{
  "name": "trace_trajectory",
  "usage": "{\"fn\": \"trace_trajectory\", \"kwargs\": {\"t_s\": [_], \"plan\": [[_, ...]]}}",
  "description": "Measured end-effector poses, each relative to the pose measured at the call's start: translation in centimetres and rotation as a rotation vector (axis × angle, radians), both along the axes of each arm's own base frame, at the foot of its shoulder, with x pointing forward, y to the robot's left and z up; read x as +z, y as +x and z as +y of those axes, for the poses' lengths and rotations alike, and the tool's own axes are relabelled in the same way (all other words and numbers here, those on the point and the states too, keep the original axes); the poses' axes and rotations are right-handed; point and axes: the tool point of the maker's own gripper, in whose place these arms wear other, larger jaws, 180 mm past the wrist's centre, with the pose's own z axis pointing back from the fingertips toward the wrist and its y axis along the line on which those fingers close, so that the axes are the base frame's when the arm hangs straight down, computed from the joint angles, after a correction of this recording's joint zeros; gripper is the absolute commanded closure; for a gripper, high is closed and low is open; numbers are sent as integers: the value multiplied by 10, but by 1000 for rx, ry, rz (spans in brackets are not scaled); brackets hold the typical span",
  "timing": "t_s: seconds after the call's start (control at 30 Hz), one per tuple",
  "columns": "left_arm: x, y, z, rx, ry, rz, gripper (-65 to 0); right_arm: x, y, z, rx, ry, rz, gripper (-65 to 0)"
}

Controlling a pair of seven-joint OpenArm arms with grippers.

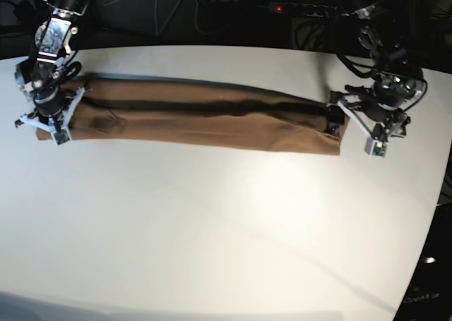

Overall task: Fold the T-shirt properly
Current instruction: 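Open the left gripper and regrasp the strip's hem end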

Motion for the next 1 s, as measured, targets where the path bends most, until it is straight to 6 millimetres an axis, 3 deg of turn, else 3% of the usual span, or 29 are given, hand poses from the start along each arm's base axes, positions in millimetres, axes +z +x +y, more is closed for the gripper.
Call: {"fn": "trace_trajectory", "kwargs": {"t_s": [0.13, 0.87, 0.93, 1.0], "plan": [[-19, 0, -6, 5, -48, 37, -606, 0, -1, 0, 1, 1, -1, -7], [-25, 27, -36, 10, -162, -1, -603, -1, -1, 0, 2, 2, -1, -7], [-25, 28, -37, 12, -171, -12, -562, 0, -1, 0, 2, 2, -1, -7], [-25, 28, -36, 13, -171, -12, -442, -1, -1, 1, 2, 2, -1, -7]]}}
